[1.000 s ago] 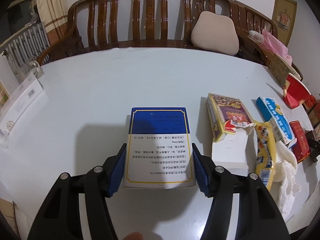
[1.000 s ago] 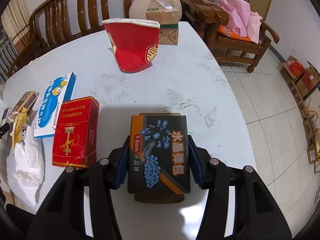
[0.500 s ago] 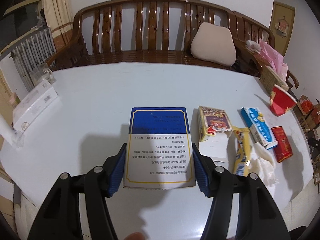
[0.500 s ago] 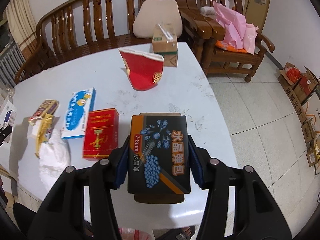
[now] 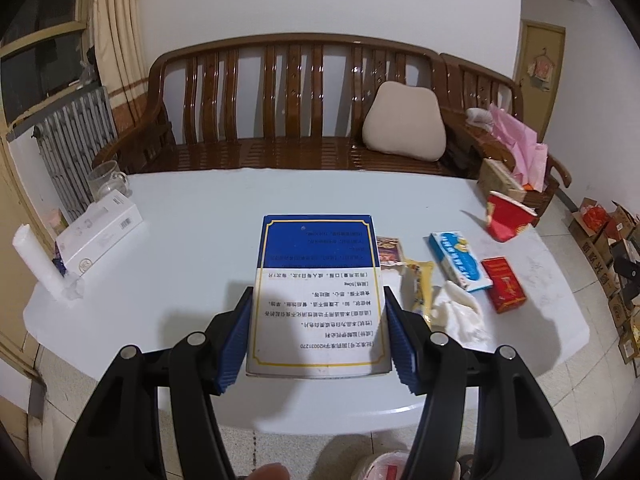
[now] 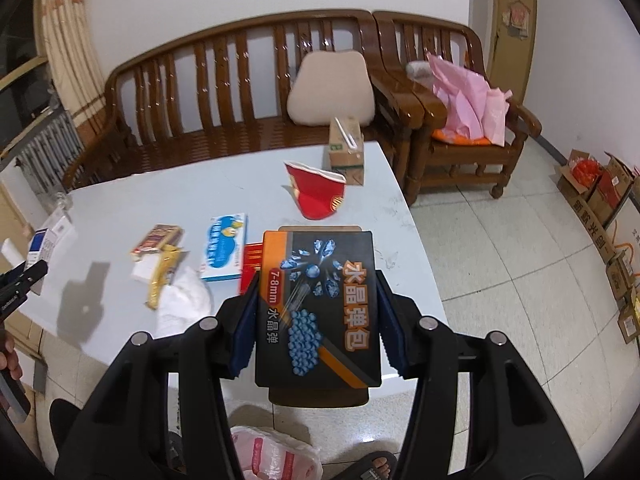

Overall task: Collect trash
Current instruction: 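Lift both held boxes and carry them down toward the white plastic bag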

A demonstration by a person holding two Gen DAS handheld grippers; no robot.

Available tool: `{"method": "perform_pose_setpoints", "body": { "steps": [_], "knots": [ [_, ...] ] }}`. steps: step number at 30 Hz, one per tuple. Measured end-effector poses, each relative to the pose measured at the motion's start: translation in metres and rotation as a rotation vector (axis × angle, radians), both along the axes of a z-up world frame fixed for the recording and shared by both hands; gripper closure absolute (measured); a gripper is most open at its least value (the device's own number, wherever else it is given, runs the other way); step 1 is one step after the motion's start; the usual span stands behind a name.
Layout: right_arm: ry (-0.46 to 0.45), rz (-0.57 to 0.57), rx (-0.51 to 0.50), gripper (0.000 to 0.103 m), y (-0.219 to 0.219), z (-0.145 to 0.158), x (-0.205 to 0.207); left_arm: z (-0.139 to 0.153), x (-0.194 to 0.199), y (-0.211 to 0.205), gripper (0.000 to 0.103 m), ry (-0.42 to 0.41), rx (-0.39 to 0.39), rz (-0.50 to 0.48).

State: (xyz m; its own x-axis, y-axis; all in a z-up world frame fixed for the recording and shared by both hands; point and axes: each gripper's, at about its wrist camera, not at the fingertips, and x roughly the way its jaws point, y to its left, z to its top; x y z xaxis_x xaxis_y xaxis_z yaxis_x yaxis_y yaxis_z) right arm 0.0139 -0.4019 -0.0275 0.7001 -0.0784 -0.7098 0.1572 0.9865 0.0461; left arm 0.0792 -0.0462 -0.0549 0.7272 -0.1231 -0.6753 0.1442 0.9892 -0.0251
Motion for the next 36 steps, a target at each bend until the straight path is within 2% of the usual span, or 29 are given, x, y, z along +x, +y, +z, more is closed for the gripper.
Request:
{"method": "perform_pose_setpoints", "body": {
  "steps": [5, 10, 16, 21, 28, 36],
  "knots": [
    [-0.042, 0.030, -0.006, 0.052, 0.015, 0.019, -0.031, 0.013, -0.029, -0.002, 0.044, -0.019, 0.008, -0.015],
    [-0.077, 0.065, 0.000, 0.052, 0.029, 0.036, -0.059, 0.020, -0.054, 0.001, 0.044, -0.025, -0.017, -0.035],
    [-0.109, 0.087, 0.013, 0.052, 0.044, 0.044, -0.093, 0.019, -0.078, 0.005, 0.044, -0.028, -0.012, -0.034],
    [-0.129, 0.114, 0.001, 0.052, 0.061, 0.046, -0.122, 0.014, -0.104, -0.001, 0.044, -0.032, 0.017, -0.072],
    [-0.136, 0.147, -0.012, 0.052, 0.086, 0.040, -0.158, 0.004, -0.142, -0.011, 0.044, -0.036, 0.038, -0.131],
    [-0.084, 0.154, -0.002, 0.052, 0.104, 0.004, -0.183, -0.022, -0.177, -0.018, 0.044, -0.009, 0.032, -0.177]
  ]
}}
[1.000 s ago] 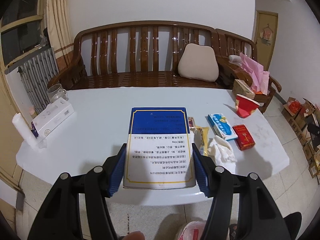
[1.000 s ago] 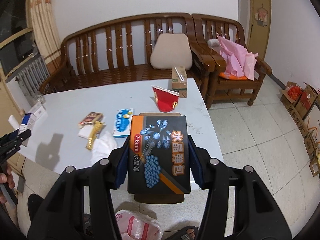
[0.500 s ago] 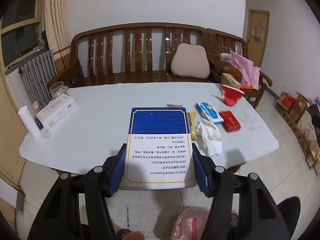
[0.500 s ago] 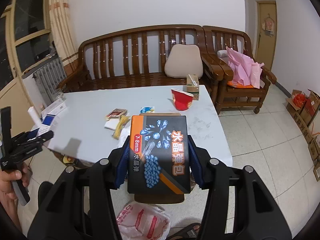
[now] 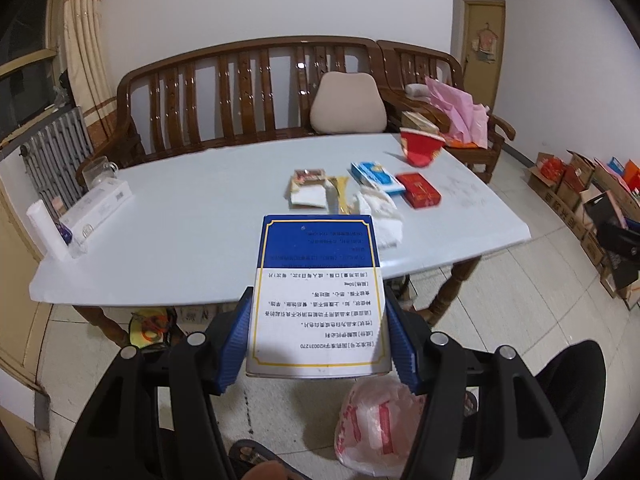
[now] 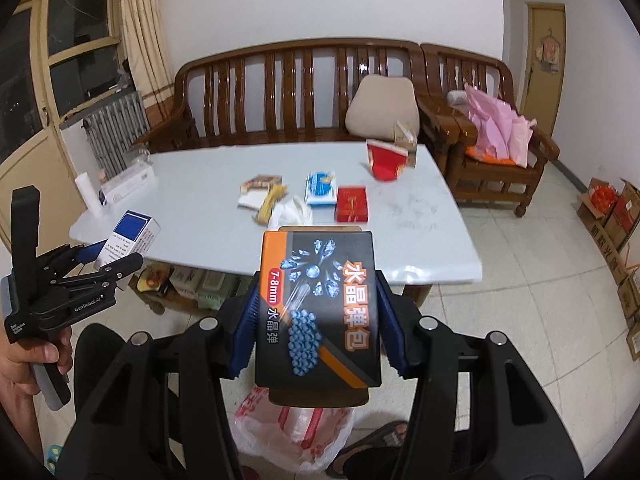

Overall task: Collect trash
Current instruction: 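Lift both held boxes and carry them down toward the white plastic bag, then open both tools to drop the boxes into the white bag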

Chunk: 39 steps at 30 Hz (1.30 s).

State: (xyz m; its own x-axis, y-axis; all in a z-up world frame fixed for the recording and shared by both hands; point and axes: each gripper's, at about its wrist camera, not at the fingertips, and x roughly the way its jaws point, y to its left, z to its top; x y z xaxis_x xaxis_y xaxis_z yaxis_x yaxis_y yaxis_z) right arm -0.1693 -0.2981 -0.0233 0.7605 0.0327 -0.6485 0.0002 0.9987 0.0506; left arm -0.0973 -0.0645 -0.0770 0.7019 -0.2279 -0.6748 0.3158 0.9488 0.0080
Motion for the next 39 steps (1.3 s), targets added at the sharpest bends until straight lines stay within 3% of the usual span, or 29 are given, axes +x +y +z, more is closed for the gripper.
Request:
{"method": "perform_pose_setpoints", "body": {
  "steps": [14, 23, 31, 39],
  "knots": [
    [0.144, -0.014, 0.017, 0.052, 0.020, -0.088, -0.032, -0.072, -0.038, -0.015, 0.044, 0.132, 0.023, -0.090],
    [0.272, -0.030, 0.034, 0.052, 0.025, -0.153, -0.021, -0.142, -0.027, -0.029, 0.044, 0.360, -0.025, -0.154],
    [0.386, -0.025, 0.044, 0.052, 0.029, -0.218, -0.003, -0.219, -0.023, -0.050, 0.044, 0.465, 0.058, -0.162],
    [0.480, -0.042, 0.055, 0.052, 0.027, -0.278, 0.012, -0.269, -0.018, -0.066, 0.044, 0.512, 0.111, -0.186]
  ]
}}
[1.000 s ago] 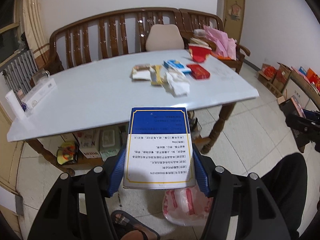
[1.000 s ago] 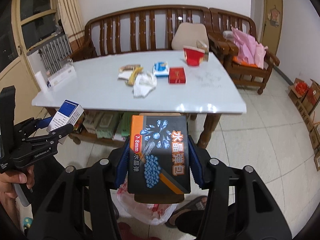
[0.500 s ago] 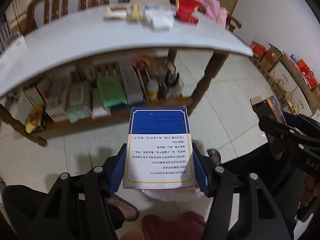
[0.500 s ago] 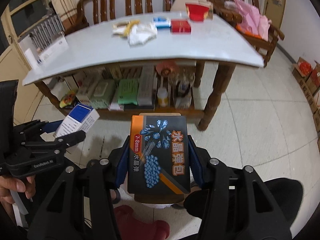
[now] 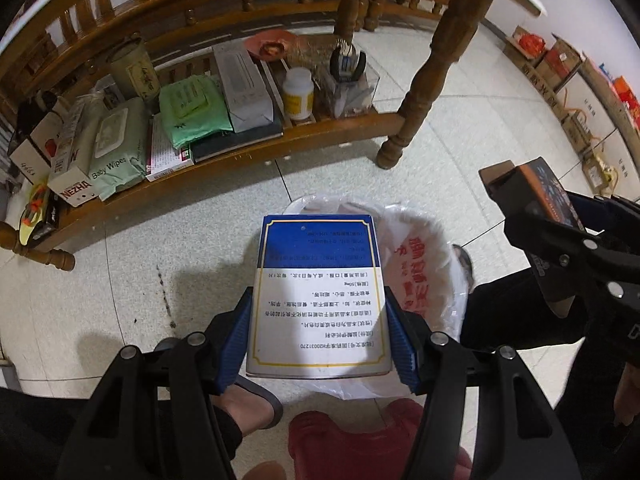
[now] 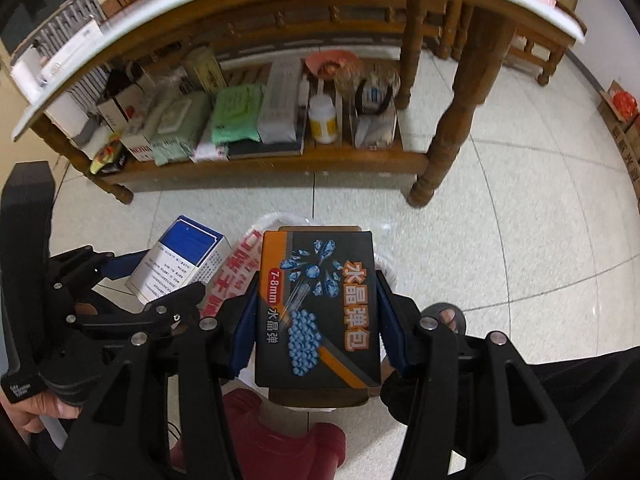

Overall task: Collect trash
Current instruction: 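Open both tools to drop the boxes into the white bag, then raise both tools from the bag back toward the table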

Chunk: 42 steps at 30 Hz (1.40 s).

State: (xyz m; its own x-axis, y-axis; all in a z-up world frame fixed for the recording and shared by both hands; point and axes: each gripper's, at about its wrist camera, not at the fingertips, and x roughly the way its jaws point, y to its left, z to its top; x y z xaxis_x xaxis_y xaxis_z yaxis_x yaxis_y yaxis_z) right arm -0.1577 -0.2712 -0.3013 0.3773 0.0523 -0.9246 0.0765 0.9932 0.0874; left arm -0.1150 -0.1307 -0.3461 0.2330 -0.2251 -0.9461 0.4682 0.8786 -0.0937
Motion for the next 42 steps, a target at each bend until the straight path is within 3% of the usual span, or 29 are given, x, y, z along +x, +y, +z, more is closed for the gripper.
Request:
{"method": "perform_pose_setpoints", "body": {
  "steps": [8, 10, 19, 32, 34, 36, 38, 39, 42],
  "knots": [
    [0.085, -0.009, -0.012, 0.052, -0.001, -0.049, 0.017, -0.041, 0.004, -0.014, 0.044, -0.012, 0.042, -0.058],
    [0.101, -0.012, -0.008, 0.052, -0.002, -0.060, 0.022, -0.049, 0.004, -0.018, 0.044, 0.005, 0.019, -0.087],
    [0.186, -0.026, -0.012, 0.052, -0.006, -0.115, 0.034, -0.094, 0.006, -0.027, 0.044, 0.075, 0.060, -0.097],
    [0.242, -0.028, 0.016, 0.051, -0.003, -0.147, 0.043, -0.127, 0.000, -0.030, 0.044, 0.108, 0.121, -0.142],
    [0.248, -0.023, 0.020, 0.050, -0.002, -0.149, 0.044, -0.130, -0.002, -0.031, 0.041, 0.116, 0.120, -0.145],
    [0.248, -0.025, 0.009, 0.032, -0.001, -0.149, 0.045, -0.130, -0.001, -0.030, 0.021, 0.111, 0.126, -0.142],
    [0.243, -0.030, 0.008, 0.029, -0.001, -0.148, 0.045, -0.130, -0.001, -0.029, 0.017, 0.117, 0.115, -0.132],
    [0.244, -0.030, 0.011, 0.028, -0.001, -0.148, 0.045, -0.129, 0.000, -0.028, 0.008, 0.119, 0.112, -0.125],
    [0.241, -0.032, 0.006, 0.022, -0.001, -0.148, 0.045, -0.129, 0.000, -0.025, 0.008, 0.122, 0.106, -0.117]
  ]
}}
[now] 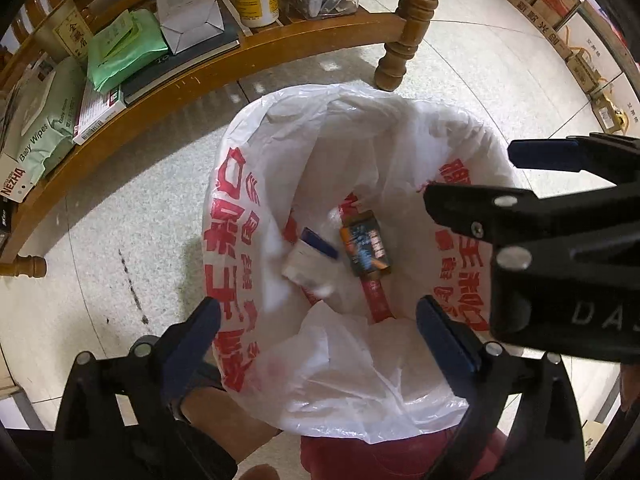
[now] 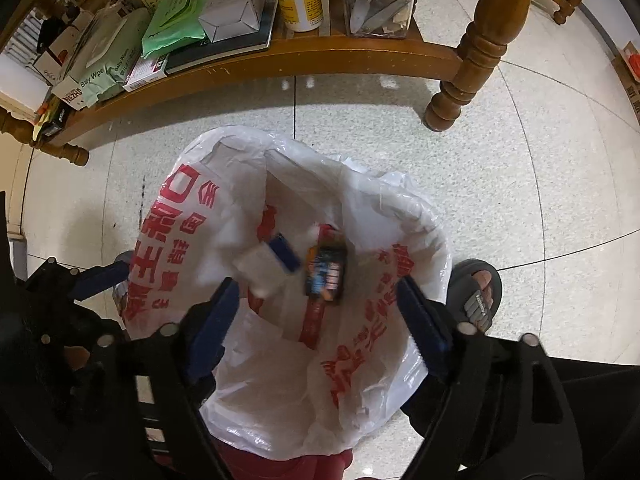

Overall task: Collect trash
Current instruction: 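Raise both tools from the bag back toward the table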

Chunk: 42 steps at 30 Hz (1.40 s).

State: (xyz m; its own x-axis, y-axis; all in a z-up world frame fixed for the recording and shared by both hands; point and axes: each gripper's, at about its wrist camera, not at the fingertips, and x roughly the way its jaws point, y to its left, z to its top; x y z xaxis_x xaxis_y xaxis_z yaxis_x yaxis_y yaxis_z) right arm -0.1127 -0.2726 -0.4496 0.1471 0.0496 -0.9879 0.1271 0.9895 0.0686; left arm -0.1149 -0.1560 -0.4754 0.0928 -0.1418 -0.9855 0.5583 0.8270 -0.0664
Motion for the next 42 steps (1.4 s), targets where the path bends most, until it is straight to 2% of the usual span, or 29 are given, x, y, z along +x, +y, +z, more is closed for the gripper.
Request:
{"method": "perform_pose_setpoints", "body": {
  "steps": [3, 12, 21, 24, 30, 36, 42],
  "knots": [
    [-0.004, -0.008, 0.002, 0.018, -0.002, 0.001, -0.001, 0.001, -0.001, 0.000, 0.008, -0.005, 0.000, 0.000],
    [-0.036, -0.042, -0.004, 0.016, -0.010, 0.013, -0.006, 0.011, -0.001, -0.002, 0.008, -0.043, -0.013, 0.008],
    [-0.095, -0.080, 0.014, 0.013, -0.018, 0.047, -0.015, 0.040, 0.001, -0.001, 0.008, -0.078, -0.089, 0.025],
    [-0.136, -0.095, 0.042, 0.013, -0.021, 0.069, -0.018, 0.054, 0.003, 0.003, 0.008, -0.062, -0.142, 0.066],
    [-0.205, -0.113, 0.081, 0.013, -0.023, 0.113, -0.025, 0.087, 0.003, 0.007, 0.008, -0.126, -0.162, 0.094],
    [-0.307, -0.104, 0.061, 0.010, -0.028, 0.179, -0.037, 0.142, 0.009, 0.026, 0.008, -0.216, -0.223, 0.170],
    [-0.418, -0.089, 0.045, 0.009, -0.038, 0.243, -0.042, 0.200, 0.015, 0.042, 0.008, -0.327, -0.258, 0.194]
  ]
}}
